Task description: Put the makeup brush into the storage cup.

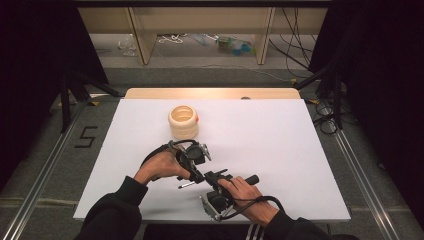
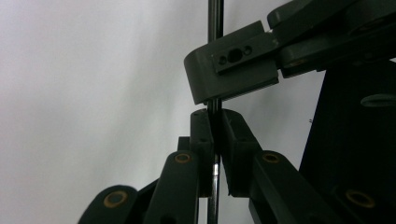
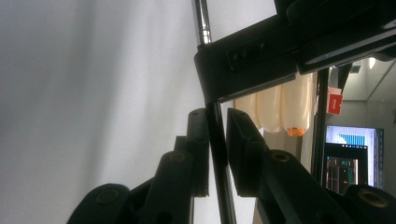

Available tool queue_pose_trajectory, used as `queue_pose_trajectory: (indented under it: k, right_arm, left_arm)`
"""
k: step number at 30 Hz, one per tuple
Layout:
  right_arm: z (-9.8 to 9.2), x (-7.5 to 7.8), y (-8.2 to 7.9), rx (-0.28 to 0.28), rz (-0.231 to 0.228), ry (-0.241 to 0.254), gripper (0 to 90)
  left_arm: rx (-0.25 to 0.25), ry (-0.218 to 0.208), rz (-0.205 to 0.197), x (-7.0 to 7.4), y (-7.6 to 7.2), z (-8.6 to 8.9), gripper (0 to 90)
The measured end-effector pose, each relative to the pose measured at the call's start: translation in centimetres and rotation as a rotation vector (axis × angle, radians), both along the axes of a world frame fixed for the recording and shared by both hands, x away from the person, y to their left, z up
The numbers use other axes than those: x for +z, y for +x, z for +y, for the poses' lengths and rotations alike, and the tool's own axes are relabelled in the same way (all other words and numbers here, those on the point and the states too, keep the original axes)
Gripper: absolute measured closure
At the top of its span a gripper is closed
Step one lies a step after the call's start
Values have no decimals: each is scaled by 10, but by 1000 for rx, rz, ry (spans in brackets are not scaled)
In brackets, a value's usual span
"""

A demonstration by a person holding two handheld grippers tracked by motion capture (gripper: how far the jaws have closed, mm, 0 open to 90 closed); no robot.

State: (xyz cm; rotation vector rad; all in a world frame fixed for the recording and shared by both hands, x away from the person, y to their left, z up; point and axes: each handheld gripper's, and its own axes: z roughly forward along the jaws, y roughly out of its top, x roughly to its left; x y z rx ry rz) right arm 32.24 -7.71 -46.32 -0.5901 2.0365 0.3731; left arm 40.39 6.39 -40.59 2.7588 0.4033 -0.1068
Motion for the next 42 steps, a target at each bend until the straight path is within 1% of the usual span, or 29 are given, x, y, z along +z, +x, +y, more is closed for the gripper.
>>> queue_pose_trajectory:
  k: [4,7,11,12,13,14,15,16,17,18,19,20,21,22,23,24,25,26,27,28,29,30,32,34,35,36,37,40,42]
  right_arm:
    - [0,0,-1,-6,-7,-15,814]
    - [0,-2,-1,-3,-5,-8,831]
    - [0,-1,-2,-6,1,-12,839]
    - [0,0,-1,-6,0,-20,839]
    - [-1,0,-1,-2,6,-10,839]
    - [-3,0,-2,-35,17,2,839]
    - [-4,1,-1,-37,17,-9,839]
    - [-5,2,0,-36,19,3,840]
    - [-6,2,0,-46,26,2,840]
    - [-7,4,0,-57,14,-4,839]
    - [-9,3,-1,-83,41,23,840]
    - [-10,3,-1,-87,63,49,840]
    - [-12,4,1,-92,65,51,839]
    - [-12,6,3,-61,63,66,839]
    - [-15,6,3,-95,83,87,840]
    - [-17,9,4,-86,72,82,840]
    - [-20,12,5,-95,77,96,840]
    - [-23,12,6,-97,98,130,840]
    - [-26,16,6,-103,93,135,840]
    - [-29,18,6,-122,107,161,840]
    - [-32,21,9,-112,108,149,840]
    - [-34,20,8,-126,142,209,839]
    - [-41,26,10,-113,136,192,840]
    - [-47,30,9,-131,146,225,839]
    - [-49,30,9,-136,165,262,840]
    - [-52,33,8,-136,169,262,840]
    - [-55,34,6,-161,198,301,840]
    - [-62,39,7,-163,248,375,839]
    - [-66,42,8,-140,262,408,840]
  left_arm:
    - [4,2,4,0,0,0,834]
    - [21,-7,13,0,1,1,832]
    - [41,-14,11,2,2,2,788]
    - [49,-22,8,3,1,3,765]
    - [83,-52,3,4,0,4,729]
    - [89,-67,-5,5,1,5,689]
    - [97,-73,-9,9,2,7,679]
    - [100,-84,-17,11,2,9,662]
    - [104,-101,-28,14,2,11,638]
    - [117,-122,-33,16,3,13,604]
    - [122,-134,-34,19,2,15,588]
    - [136,-157,-44,20,2,17,554]
    - [127,-162,-57,22,2,21,515]
    - [147,-194,-70,23,3,23,470]
    - [150,-209,-93,25,5,28,440]
    - [170,-239,-105,26,6,31,419]
    - [175,-250,-116,28,9,35,395]
    - [177,-263,-137,29,10,39,375]
    - [174,-281,-156,30,10,42,362]
    - [177,-303,-160,30,11,44,355]
    - [190,-319,-163,30,10,45,343]
    - [187,-335,-184,31,10,48,323]
    - [209,-409,-216,29,10,51,293]
    - [231,-470,-213,28,12,55,274]
    - [238,-481,-219,28,12,58,268]
    - [242,-494,-234,27,13,60,265]
    - [248,-499,-262,27,12,62,263]
    - [269,-536,-287,22,10,66,254]
    - [261,-565,-343,18,11,70,252]
